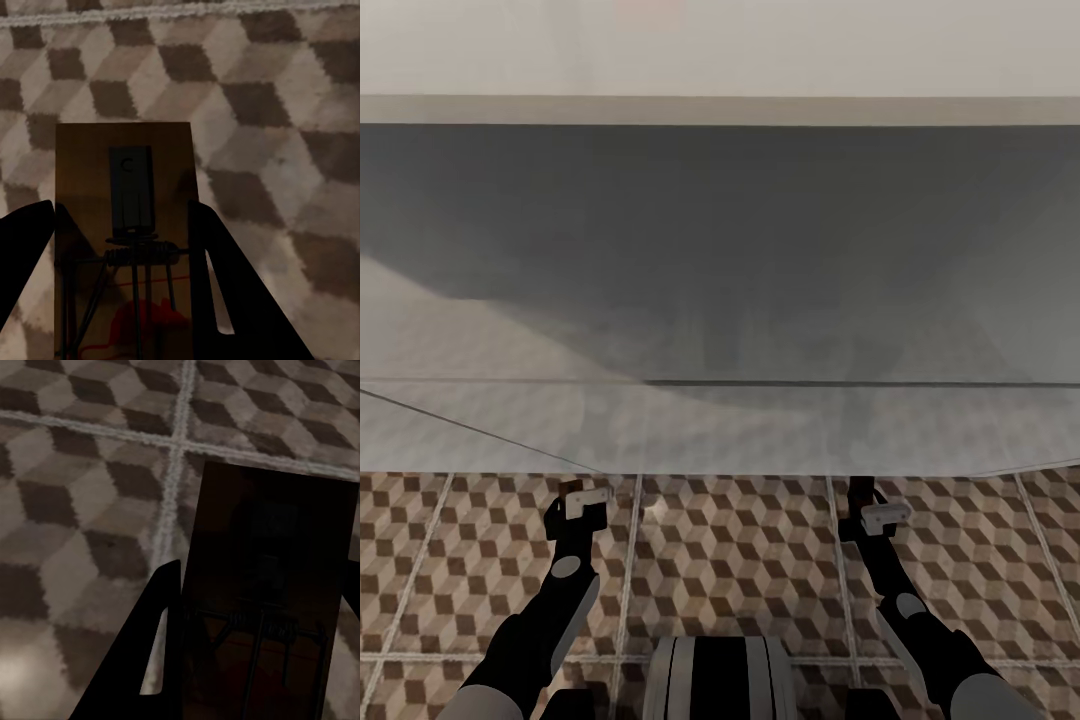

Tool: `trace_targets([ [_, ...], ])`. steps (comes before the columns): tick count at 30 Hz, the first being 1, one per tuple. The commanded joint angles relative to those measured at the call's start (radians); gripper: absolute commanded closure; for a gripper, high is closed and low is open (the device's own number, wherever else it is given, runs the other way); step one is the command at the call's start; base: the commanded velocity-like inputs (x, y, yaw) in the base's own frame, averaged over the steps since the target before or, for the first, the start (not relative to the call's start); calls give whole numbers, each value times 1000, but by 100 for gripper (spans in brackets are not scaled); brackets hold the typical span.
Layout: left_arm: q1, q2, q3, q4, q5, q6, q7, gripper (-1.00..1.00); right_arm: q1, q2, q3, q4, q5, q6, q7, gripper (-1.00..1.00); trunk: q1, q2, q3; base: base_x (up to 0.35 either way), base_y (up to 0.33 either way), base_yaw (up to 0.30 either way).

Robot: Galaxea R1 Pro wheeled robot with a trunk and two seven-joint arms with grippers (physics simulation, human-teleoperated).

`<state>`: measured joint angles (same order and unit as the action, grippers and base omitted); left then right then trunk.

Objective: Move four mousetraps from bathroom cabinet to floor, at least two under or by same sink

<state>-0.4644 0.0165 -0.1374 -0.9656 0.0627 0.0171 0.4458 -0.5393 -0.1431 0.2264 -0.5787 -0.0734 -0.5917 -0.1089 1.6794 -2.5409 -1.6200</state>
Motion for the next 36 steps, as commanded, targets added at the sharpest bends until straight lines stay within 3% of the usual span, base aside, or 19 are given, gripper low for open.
trace_targets([
  [1,0,1,-5,-1,6,2,8,100,-1,-2,8,0,-10,-3,-5,100,0,0,-1,0,0,0],
  [36,0,0,-8,-1,6,2,10,100,-1,-1,8,0,-9,-3,-5,100,0,0,-1,0,0,0],
])
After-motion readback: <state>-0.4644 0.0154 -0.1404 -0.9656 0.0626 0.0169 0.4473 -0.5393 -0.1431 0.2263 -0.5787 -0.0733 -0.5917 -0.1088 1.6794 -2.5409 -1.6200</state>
